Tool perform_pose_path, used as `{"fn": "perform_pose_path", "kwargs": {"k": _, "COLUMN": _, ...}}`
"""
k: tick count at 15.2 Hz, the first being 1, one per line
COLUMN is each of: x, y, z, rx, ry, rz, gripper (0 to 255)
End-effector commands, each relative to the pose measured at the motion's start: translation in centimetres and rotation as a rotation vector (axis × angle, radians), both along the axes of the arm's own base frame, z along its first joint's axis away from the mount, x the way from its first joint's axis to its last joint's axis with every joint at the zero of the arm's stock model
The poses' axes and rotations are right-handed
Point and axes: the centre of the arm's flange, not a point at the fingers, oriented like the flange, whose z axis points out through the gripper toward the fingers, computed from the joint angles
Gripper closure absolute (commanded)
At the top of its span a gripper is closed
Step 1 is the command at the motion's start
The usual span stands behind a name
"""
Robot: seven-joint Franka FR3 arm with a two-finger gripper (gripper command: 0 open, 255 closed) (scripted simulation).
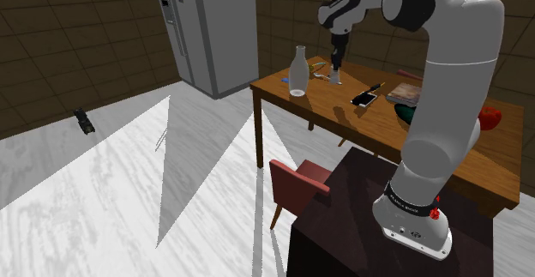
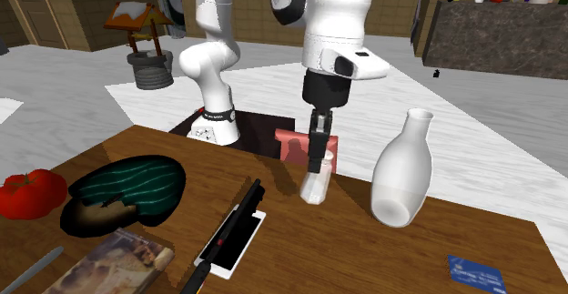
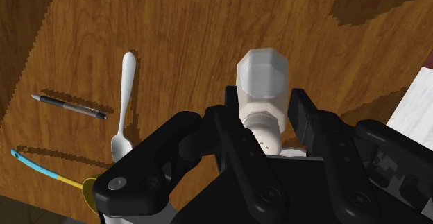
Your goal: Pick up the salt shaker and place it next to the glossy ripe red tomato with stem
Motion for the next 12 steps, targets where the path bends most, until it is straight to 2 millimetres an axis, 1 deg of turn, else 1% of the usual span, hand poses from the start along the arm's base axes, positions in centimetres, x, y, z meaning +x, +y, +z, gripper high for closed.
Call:
{"fn": "perform_pose_path", "kwargs": {"k": 1, "x": 0.0, "y": 0.0, "z": 1.0, "rx": 0.0, "ry": 0.0, "rz": 0.0, "gripper": 255}}
{"fn": "perform_pose_path", "kwargs": {"k": 12, "x": 0.0, "y": 0.0, "z": 6.8, "rx": 0.0, "ry": 0.0, "rz": 0.0, "gripper": 255}}
